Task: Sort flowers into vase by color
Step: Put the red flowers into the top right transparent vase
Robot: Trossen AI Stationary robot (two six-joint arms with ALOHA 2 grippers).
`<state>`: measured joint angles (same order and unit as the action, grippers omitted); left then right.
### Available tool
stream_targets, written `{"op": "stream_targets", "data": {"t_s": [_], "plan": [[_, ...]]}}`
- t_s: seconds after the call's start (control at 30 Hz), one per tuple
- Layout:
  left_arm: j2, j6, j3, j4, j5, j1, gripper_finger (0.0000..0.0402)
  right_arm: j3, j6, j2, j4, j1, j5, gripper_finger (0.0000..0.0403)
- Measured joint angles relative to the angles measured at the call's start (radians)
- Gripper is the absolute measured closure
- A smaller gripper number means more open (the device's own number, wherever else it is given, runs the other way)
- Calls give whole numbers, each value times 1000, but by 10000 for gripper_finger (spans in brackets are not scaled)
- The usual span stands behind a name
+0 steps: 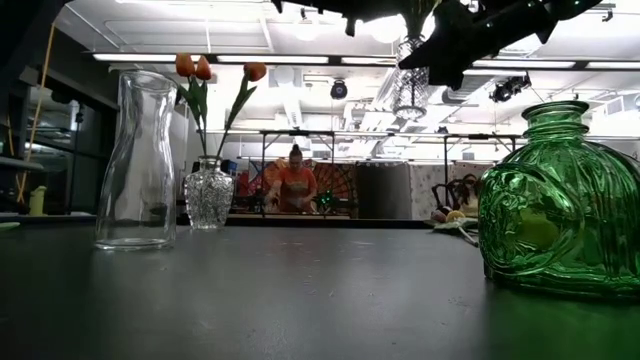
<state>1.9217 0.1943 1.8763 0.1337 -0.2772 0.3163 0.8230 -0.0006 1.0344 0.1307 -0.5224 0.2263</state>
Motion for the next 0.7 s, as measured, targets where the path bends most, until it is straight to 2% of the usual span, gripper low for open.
{"op": "stream_targets", "data": {"t_s": [0.13, 0.43, 0.57, 0.7], "plan": [[5, -50, 0, 10, 5, 3, 354, 1, 4, 0, -13, 0, -2, 170], [-20, -83, -2, 69, 6, 1, 243, 3, 4, -1, -26, -1, -6, 174], [-52, -88, 2, 60, -3, 5, 215, 3, 3, -1, -21, -1, -14, 173], [-89, -47, 4, 42, -2, 5, 207, 3, 1, 0, -22, -9, -45, 173]]}}
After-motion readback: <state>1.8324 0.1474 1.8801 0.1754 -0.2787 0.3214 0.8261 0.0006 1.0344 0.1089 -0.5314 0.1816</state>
